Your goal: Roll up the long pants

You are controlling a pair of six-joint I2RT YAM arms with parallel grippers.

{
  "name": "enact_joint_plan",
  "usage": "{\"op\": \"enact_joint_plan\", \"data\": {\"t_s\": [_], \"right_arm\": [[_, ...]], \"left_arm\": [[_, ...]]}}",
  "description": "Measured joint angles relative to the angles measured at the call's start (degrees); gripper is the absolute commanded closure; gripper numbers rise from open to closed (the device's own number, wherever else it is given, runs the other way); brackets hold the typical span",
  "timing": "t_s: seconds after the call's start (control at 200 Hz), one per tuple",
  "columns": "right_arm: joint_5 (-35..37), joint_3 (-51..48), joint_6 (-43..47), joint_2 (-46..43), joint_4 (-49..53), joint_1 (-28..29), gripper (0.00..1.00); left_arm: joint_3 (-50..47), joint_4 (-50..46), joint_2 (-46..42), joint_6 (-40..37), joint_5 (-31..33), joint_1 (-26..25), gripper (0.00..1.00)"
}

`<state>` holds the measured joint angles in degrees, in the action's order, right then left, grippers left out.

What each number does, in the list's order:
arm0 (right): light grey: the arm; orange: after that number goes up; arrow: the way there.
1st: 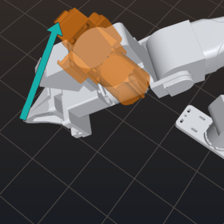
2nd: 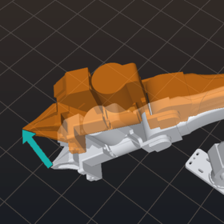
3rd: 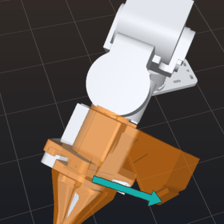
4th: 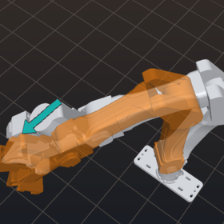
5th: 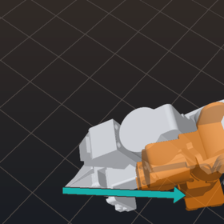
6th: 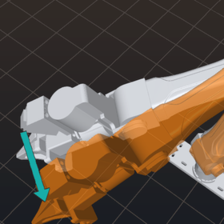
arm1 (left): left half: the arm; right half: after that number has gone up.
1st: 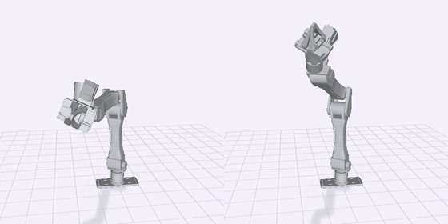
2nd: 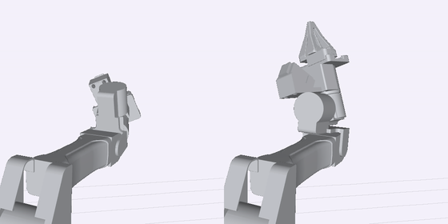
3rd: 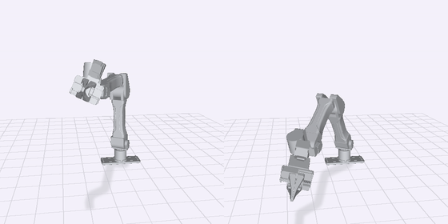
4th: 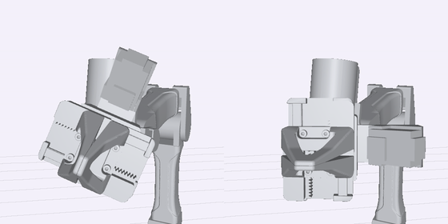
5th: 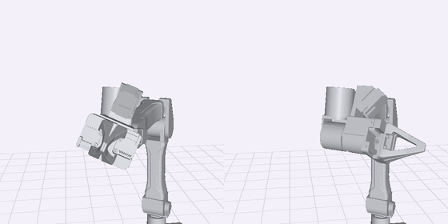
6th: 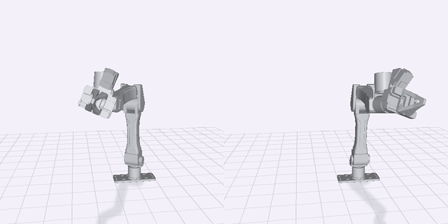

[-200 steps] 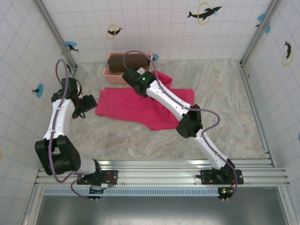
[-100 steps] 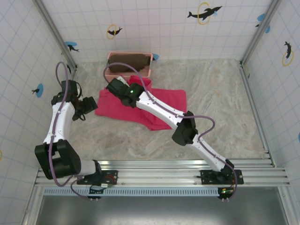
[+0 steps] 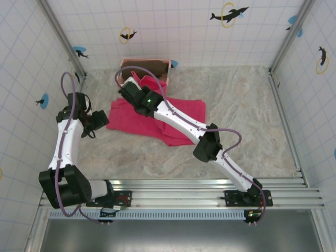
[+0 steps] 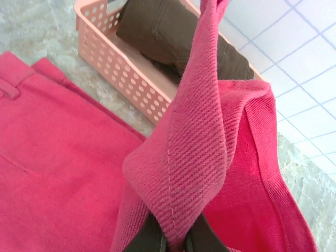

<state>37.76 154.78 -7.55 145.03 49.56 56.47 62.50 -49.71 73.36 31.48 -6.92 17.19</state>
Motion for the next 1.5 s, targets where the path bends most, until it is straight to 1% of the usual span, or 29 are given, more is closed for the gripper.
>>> {"op": "enact_joint_plan", "data": {"t_s": [0.335, 0.666, 1.101, 1.186, 1.226, 1.241, 1.266, 1.286, 1.296, 1.306, 1.326, 1.416, 1.496], "right_arm": [[-2.2, 0.3, -0.2, 0.2, -4.1, -0.5, 1.0], [-6.0, 0.4, -2.3, 4.1, -5.0, -0.5, 1.0], [-10.7, 0.4, -4.0, 6.2, -7.2, 1.3, 1.0], [-11.9, 0.5, -4.2, 7.0, -8.4, 1.5, 0.94], [-12.6, 0.5, -4.3, 7.5, -9.0, 1.5, 0.89], [-12.9, 0.5, -4.5, 7.7, -9.2, 1.4, 0.85], [-13.4, 0.5, -4.5, 8.1, -9.8, 1.4, 0.74], [-13.9, 0.5, -5.2, 8.5, -10.2, 1.4, 0.58], [-14.2, 0.5, -4.9, 8.6, -10.6, 1.4, 0.54], [-14.5, 0.5, -4.9, 8.8, -10.8, 1.4, 0.47], [-15.2, 0.5, -5.5, 9.1, -11.5, 1.4, 0.4], [-19.2, 0.5, -6.5, 10.4, -14.3, 1.4, 0.2], [-22.3, 0.5, -7.2, 10.5, -16.8, 1.6, 0.16]], "left_arm": [[-1.5, -0.8, -1.0, 0.0, 0.2, 0.0, 0.06], [-1.7, -0.7, -1.4, 0.0, 0.6, 0.0, 0.06], [-4.7, -0.7, -3.4, 0.2, 1.4, 0.0, 0.06], [-5.0, -0.7, -3.6, 0.2, 1.4, 0.0, 0.06], [-5.1, -0.7, -3.7, 0.3, 1.4, 0.0, 0.06], [-5.2, -0.7, -3.8, 0.4, 1.5, 0.0, 0.06], [-5.2, -0.7, -4.0, 0.4, 1.5, 0.0, 0.06], [-5.3, -0.7, -4.1, 0.5, 1.6, 0.0, 0.06], [-5.4, -0.7, -4.2, 0.5, 1.6, 0.0, 0.06], [-5.4, -0.7, -4.3, 0.6, 1.6, 0.0, 0.06], [-5.6, -0.7, -4.5, 0.7, 1.6, 0.0, 0.06], [-6.5, -0.5, -5.7, 1.6, 1.6, 0.0, 0.06], [-7.5, -0.2, -6.8, 2.1, 1.6, 0.0, 0.06]]}}
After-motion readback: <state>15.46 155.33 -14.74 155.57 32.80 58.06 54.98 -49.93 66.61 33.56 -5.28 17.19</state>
